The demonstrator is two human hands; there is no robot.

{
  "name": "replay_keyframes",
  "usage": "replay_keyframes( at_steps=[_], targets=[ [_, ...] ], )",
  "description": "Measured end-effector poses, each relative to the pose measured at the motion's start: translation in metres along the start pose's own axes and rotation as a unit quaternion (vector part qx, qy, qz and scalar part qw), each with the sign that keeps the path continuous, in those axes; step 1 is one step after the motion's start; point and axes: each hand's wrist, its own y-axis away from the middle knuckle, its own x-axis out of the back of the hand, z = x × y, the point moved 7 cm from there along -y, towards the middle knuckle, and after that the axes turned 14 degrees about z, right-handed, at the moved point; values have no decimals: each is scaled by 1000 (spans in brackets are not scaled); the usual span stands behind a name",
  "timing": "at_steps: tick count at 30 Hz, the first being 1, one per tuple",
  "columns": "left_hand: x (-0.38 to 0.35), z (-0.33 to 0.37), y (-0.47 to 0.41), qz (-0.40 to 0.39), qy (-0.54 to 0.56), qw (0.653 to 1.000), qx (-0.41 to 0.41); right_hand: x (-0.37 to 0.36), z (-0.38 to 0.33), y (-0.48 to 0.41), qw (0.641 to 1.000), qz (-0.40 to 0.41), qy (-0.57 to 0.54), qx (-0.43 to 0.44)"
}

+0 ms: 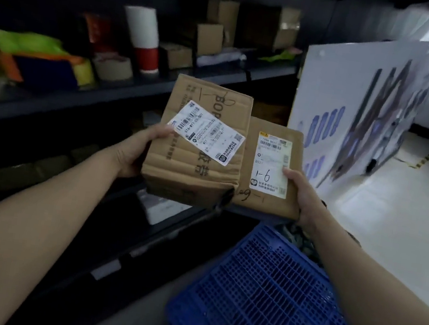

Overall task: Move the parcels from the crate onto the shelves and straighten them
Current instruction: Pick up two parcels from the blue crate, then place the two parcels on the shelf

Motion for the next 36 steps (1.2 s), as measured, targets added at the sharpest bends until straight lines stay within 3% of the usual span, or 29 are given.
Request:
replay_keyframes(
  at_steps=[8, 11, 14, 19, 24, 27, 33, 36],
  targets=[
    [186, 0, 170, 206, 104, 971, -62, -199, 14, 104, 976, -211, 47, -14],
    [261, -14, 258, 290, 154, 941, -86, -289, 36, 172, 951, -300, 65, -23],
    [337, -38, 357, 399, 197, 889, -111, -371, 72, 261, 915, -390, 83, -52],
    [426, -92, 540, 541, 229, 800, -123, -472, 145, 432, 835, -530, 133, -68],
    [461, -141, 703, 609, 256, 733, -161, -531, 217, 597, 749, -638, 164, -76],
    [465, -170, 788, 658, 247, 692, -163, -547, 260, 688, 686, -696, 187, -94],
    [439, -225, 931, 768, 232, 572, -170, -545, 333, 848, 570, -784, 206, -134],
    [410, -247, 971, 786, 241, 545, -164, -533, 358, 911, 505, -819, 225, -150]
  ],
)
